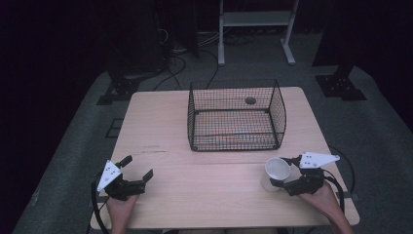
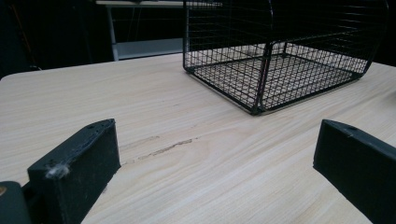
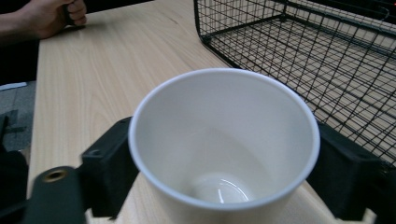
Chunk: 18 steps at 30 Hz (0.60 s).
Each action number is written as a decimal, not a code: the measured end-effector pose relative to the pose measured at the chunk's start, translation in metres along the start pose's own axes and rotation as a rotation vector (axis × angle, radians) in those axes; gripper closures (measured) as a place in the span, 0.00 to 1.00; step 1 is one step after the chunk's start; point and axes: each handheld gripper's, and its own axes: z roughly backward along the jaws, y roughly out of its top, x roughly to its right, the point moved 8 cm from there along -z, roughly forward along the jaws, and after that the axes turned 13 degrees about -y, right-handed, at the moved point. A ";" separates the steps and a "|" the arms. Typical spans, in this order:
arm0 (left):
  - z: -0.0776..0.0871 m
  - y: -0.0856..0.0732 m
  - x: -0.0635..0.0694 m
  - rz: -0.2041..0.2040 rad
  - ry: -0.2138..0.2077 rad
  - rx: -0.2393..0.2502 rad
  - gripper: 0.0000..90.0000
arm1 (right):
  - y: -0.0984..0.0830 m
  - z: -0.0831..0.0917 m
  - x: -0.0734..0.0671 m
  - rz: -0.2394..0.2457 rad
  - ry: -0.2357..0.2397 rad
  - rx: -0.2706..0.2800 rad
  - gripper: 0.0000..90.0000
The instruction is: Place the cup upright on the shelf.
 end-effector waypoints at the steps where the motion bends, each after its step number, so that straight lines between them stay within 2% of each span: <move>1: 0.000 0.000 0.000 0.000 0.000 0.001 0.00 | 0.000 0.000 0.000 0.004 0.002 -0.007 0.20; 8: 0.000 0.000 0.000 -0.001 0.002 0.001 0.00 | 0.009 0.005 0.001 -0.009 0.013 -0.001 0.21; 18: 0.000 0.000 0.000 -0.002 0.002 -0.004 0.00 | 0.038 0.009 0.002 0.000 0.044 0.000 0.21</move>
